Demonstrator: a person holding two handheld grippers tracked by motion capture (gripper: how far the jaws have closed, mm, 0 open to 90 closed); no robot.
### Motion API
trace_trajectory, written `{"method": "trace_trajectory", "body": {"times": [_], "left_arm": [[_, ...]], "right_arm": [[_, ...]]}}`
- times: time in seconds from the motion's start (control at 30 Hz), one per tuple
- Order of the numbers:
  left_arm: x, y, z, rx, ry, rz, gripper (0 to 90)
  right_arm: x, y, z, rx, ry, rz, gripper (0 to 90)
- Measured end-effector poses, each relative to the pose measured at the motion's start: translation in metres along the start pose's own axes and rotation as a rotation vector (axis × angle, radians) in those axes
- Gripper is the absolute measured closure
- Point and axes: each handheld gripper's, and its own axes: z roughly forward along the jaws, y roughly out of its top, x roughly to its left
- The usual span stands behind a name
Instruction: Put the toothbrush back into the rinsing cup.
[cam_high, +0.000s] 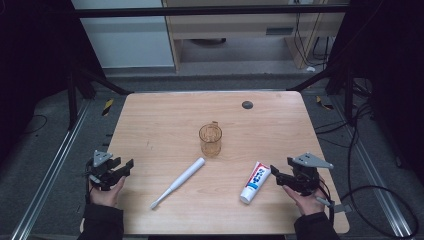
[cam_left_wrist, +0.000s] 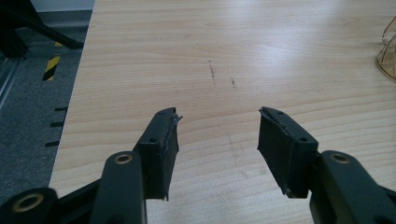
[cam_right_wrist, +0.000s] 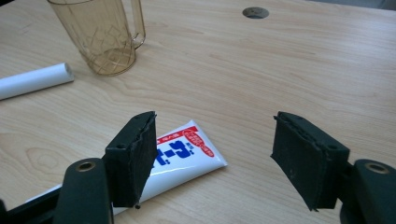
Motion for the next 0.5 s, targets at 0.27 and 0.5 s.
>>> {"method": "trace_trajectory", "body": {"times": [0.27,0.5], "left_arm": [[-0.002,0.0,0.001,0.008,-0.009,0.011,46.7],[-0.004,0.001,0.002,0.01,-0.012,0.021,46.7]], "right_arm": [[0.011,0.001,-0.002,0.0,0.023,-0.009,41.0],[0.027,0.001,0.006,0.034,0.065,-0.048,61.7]]}}
